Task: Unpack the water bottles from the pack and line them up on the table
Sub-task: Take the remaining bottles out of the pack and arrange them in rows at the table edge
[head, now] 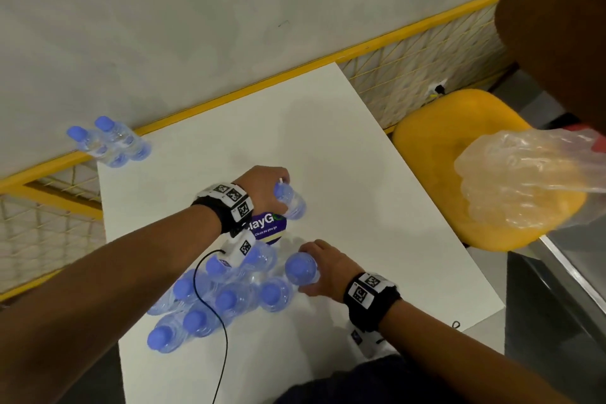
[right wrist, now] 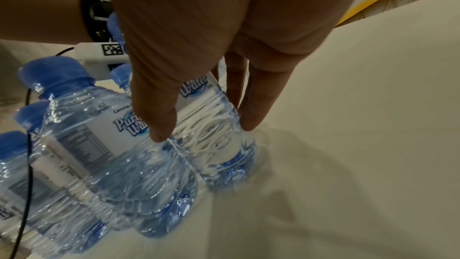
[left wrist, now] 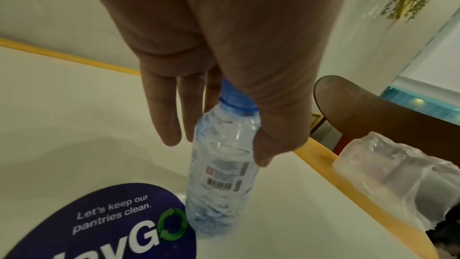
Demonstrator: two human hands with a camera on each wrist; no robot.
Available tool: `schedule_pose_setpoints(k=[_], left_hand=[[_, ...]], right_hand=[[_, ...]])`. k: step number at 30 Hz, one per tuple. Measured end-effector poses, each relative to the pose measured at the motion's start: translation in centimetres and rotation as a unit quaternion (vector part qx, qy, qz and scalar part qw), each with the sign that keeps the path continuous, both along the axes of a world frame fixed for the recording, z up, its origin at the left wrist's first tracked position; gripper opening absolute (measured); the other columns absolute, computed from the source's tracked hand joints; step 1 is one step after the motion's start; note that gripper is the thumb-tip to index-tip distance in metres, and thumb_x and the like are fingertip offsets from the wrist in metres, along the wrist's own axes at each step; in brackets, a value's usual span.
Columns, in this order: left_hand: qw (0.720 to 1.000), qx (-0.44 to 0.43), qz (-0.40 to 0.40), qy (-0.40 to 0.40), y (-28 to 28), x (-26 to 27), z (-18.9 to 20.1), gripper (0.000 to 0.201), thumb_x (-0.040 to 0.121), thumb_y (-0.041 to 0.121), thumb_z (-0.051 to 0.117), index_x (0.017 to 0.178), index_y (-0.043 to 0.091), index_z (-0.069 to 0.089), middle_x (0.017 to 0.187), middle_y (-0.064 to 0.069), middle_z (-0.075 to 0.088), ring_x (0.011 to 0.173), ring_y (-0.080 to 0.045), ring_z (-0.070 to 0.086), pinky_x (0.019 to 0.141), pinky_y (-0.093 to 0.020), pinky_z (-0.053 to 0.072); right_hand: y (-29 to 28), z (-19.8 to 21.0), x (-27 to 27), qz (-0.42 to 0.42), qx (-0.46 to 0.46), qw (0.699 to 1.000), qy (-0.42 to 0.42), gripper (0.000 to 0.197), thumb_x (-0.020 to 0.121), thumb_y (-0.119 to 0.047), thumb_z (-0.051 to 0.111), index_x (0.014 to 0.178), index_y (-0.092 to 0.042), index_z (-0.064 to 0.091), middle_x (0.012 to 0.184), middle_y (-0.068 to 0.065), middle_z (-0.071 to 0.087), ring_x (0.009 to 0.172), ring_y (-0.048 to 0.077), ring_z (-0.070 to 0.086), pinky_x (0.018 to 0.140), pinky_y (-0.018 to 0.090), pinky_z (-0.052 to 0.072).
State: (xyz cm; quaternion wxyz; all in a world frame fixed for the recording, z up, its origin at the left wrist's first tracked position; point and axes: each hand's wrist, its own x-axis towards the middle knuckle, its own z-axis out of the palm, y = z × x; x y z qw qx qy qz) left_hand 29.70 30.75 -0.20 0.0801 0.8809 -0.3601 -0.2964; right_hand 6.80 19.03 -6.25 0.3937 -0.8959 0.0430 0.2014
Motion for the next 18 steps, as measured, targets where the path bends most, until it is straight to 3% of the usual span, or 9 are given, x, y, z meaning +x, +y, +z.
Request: schedule_pose_setpoints(k=[4, 9, 11, 13, 16, 18], left_hand=[[0.999, 0.031, -0.039, 0.016, 0.4, -0.8, 1.8, 0.041, 0.078, 0.038, 0.079, 0.116, 0.023, 0.07, 0.102, 0.003, 0.07, 0.091, -0.018, 0.066, 0.075, -0.027, 0.047], [0.99, 0.086, -0.113, 0.018, 0.6, -2.4, 3.1, 0.035, 0.077, 0.037, 0.08, 0.106, 0.018, 0.073, 0.09, 0.007, 0.064, 0.081, -0.016, 0.061, 0.07, -0.029, 0.048], [0.986, 0.101, -0.131, 0.014, 1.1, -3.1, 2.9, 0.036, 0.073, 0.043, 0.079, 0.098, 0.018, 0.073, 0.085, 0.005, 0.068, 0.077, -0.018, 0.065, 0.068, -0.033, 0.055], [0.985, 0.103, -0.138, 0.02, 1.6, -3.7, 3.0, 0.035, 0.072, 0.049, 0.075, 0.093, 0.021, 0.073, 0.081, 0.003, 0.071, 0.074, -0.02, 0.068, 0.072, -0.038, 0.06], [0.987, 0.096, -0.128, 0.025, 2.2, -4.4, 3.4, 0.042, 0.079, 0.054, 0.069, 0.109, 0.025, 0.073, 0.093, 0.006, 0.072, 0.083, -0.018, 0.068, 0.08, -0.039, 0.059], [0.988, 0.091, -0.122, 0.02, 2.6, -5.0, 3.5, 0.047, 0.082, 0.057, 0.065, 0.117, 0.026, 0.071, 0.1, 0.008, 0.071, 0.09, -0.017, 0.066, 0.085, -0.038, 0.057]], right_hand=[[0.2, 0.5, 0.1, 0.002, -0.004, 1.0, 0.001, 0.062, 0.065, -0.05, 0.082, 0.117, -0.029, 0.054, 0.111, -0.005, 0.058, 0.097, 0.016, 0.059, 0.09, 0.034, 0.052], [0.3, 1.0, 0.1, -0.005, -0.006, 1.0, 0.022, 0.061, 0.065, -0.046, 0.082, 0.115, -0.023, 0.055, 0.11, 0.0, 0.058, 0.096, 0.018, 0.059, 0.086, 0.035, 0.051], [0.4, 1.4, -0.2, -0.027, 0.0, 0.999, 0.033, 0.065, 0.063, -0.047, 0.081, 0.115, -0.02, 0.052, 0.11, 0.0, 0.058, 0.093, 0.018, 0.059, 0.082, 0.035, 0.05], [0.6, 1.6, -0.4, -0.055, 0.02, 0.997, 0.046, 0.083, 0.063, -0.046, 0.083, 0.13, -0.019, 0.043, 0.115, -0.001, 0.057, 0.096, 0.016, 0.059, 0.083, 0.031, 0.047], [0.9, 2.2, -0.4, -0.058, 0.029, 0.996, 0.057, 0.111, 0.067, -0.038, 0.086, 0.151, -0.01, 0.018, 0.122, 0.002, 0.059, 0.108, 0.019, 0.061, 0.093, 0.028, 0.047], [0.9, 2.9, -0.2, -0.053, 0.031, 0.996, 0.06, 0.116, 0.068, -0.037, 0.086, 0.154, -0.011, 0.012, 0.13, 0.004, 0.057, 0.117, 0.021, 0.058, 0.1, 0.03, 0.045]])
